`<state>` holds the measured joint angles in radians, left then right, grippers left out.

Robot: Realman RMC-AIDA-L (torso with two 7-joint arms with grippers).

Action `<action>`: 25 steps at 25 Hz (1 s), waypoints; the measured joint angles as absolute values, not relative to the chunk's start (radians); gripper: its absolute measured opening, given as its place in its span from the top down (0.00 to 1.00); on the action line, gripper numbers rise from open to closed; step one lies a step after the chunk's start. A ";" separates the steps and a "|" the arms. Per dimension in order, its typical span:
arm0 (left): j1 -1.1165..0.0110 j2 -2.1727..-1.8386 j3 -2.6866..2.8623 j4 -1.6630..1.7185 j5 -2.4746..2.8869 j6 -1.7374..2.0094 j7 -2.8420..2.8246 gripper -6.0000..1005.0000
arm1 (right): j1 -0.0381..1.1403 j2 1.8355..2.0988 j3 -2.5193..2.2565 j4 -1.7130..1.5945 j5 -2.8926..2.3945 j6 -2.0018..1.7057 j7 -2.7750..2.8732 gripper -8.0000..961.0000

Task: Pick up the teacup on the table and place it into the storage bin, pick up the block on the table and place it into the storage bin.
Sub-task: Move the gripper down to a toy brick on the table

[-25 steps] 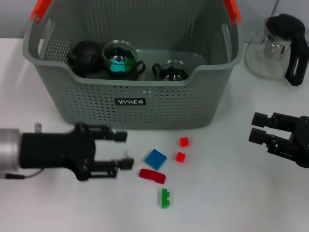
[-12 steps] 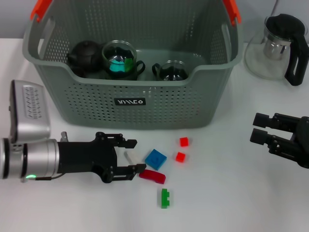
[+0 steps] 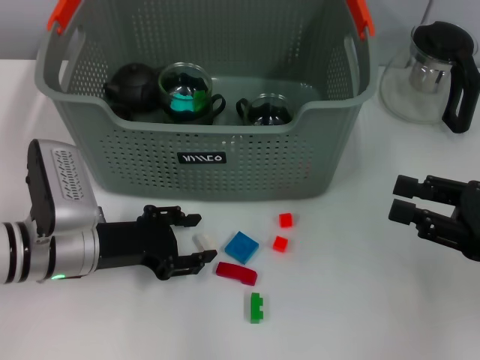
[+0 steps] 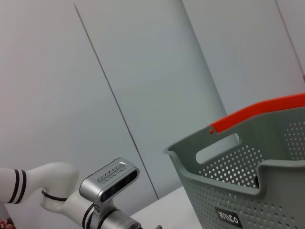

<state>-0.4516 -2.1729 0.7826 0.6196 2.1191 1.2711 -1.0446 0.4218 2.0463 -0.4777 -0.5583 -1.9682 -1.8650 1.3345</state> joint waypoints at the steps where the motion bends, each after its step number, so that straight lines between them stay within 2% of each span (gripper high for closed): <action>1: -0.452 -2.173 0.783 0.619 2.119 1.270 -1.044 0.34 | 0.422 2.046 -0.477 -0.558 -1.968 -1.865 1.335 0.45; 25: -0.469 -2.175 0.824 0.595 2.130 1.211 -1.074 0.36 | 0.420 2.045 -0.477 -0.558 -1.973 -1.865 1.335 0.44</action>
<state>-0.4695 -2.1752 0.8239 0.5955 2.1301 1.2113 -1.0743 0.4201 2.0448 -0.4770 -0.5584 -1.9726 -1.8653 1.3352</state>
